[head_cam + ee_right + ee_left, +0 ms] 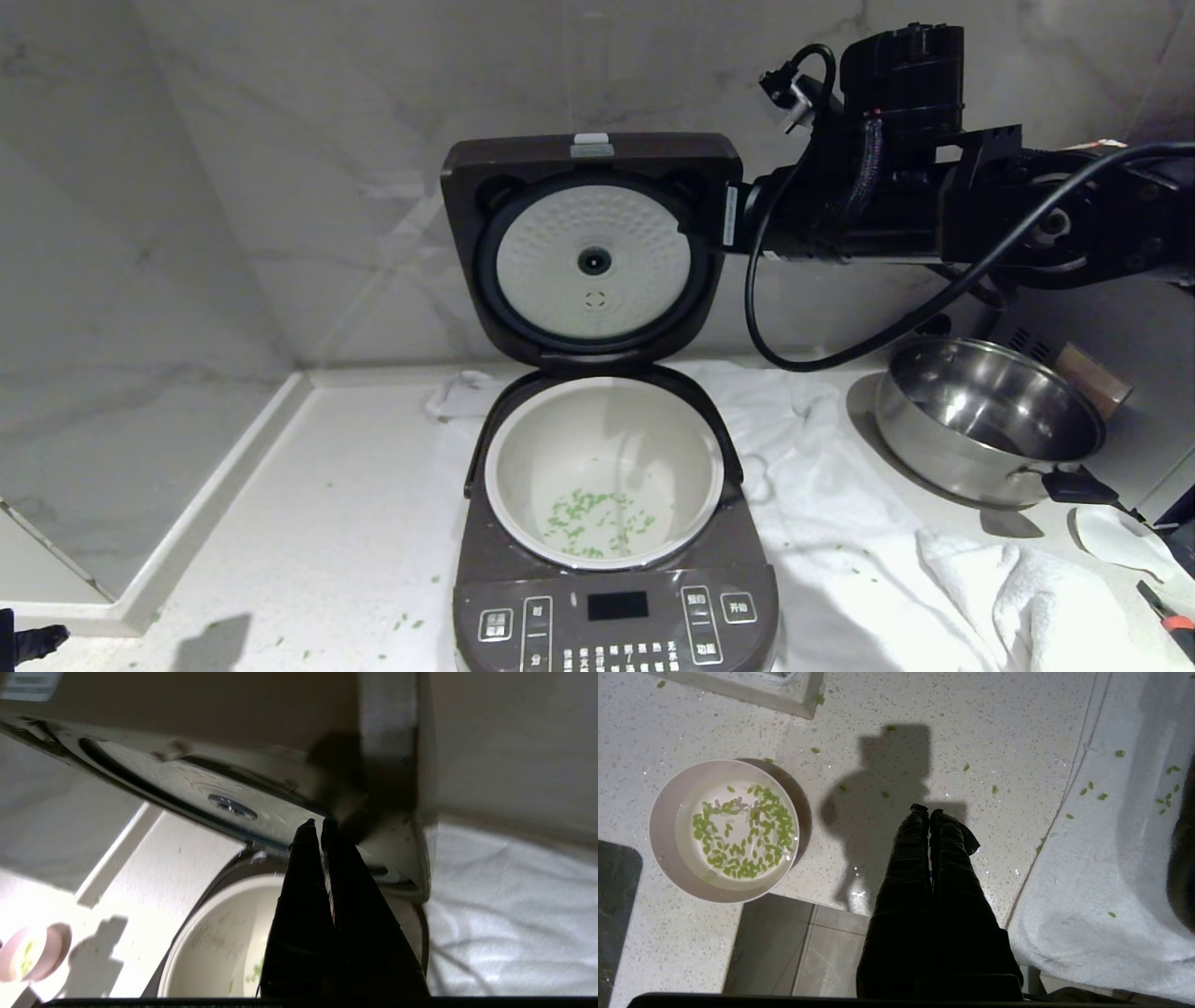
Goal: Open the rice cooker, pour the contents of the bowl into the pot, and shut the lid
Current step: Pour the water from the bowl into the rice cooker
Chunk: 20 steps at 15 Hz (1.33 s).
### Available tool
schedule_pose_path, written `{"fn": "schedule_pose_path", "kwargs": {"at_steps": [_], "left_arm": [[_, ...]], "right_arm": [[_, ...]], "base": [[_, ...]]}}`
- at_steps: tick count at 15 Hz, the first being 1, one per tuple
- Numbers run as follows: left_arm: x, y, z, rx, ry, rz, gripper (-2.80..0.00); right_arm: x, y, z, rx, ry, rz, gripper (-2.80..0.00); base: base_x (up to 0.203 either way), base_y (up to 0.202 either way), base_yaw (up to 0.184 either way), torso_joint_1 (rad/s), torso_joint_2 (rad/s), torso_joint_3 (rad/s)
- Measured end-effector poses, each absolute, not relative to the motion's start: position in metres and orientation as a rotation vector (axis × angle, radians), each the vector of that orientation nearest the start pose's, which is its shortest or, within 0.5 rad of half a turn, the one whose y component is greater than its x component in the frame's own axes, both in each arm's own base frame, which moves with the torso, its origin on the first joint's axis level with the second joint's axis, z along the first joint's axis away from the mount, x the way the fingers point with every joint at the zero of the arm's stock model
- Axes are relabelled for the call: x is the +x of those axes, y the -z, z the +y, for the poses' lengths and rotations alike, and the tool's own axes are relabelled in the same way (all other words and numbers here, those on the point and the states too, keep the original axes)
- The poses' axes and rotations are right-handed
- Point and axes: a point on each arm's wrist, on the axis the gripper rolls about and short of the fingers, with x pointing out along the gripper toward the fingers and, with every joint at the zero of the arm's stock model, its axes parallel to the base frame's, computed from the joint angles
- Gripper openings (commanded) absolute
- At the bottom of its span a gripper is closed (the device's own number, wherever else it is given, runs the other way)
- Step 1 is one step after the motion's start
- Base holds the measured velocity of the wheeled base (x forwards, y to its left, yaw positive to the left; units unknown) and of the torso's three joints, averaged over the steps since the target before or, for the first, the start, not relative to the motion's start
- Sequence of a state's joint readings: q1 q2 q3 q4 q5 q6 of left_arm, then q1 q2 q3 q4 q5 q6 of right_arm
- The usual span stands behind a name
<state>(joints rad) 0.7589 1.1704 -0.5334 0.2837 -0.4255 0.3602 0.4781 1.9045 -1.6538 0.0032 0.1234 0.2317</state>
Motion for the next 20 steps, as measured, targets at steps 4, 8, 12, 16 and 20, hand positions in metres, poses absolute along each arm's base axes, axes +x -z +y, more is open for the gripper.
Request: {"fn": "schedule_pose_path", "kwargs": {"at_steps": [4,8,12,16,20], "left_arm": [[0.1,-0.153,0.082,-0.178,-0.164,0.803,-2.8],[0.101,-0.152,0.083,-0.18,-0.162,0.805,-2.8],[0.101,-0.152,0.083,-0.183,-0.161,0.808,-2.8],[0.1,-0.151,0.083,-0.186,-0.167,0.808,-2.8],[0.1,-0.15,0.083,-0.192,-0.168,0.812,-2.8]], "right_arm": [[0.342,-0.285,0.18,0.179,-0.563,0.328,-2.8],[0.328,-0.29,0.187,0.177,-0.597,0.325,-2.8],[0.291,-0.288,0.2,0.156,-0.676,0.367,-2.8],[0.252,-0.275,0.201,0.13,-0.736,0.439,-2.8],[0.209,-0.283,0.177,0.134,-0.761,0.421,-2.8]], "base": [[0.0,0.0,0.0,0.0,0.0,0.0],[0.0,0.0,0.0,0.0,0.0,0.0],[0.0,0.0,0.0,0.0,0.0,0.0],[0.0,0.0,0.0,0.0,0.0,0.0],[0.0,0.0,0.0,0.0,0.0,0.0]]}}
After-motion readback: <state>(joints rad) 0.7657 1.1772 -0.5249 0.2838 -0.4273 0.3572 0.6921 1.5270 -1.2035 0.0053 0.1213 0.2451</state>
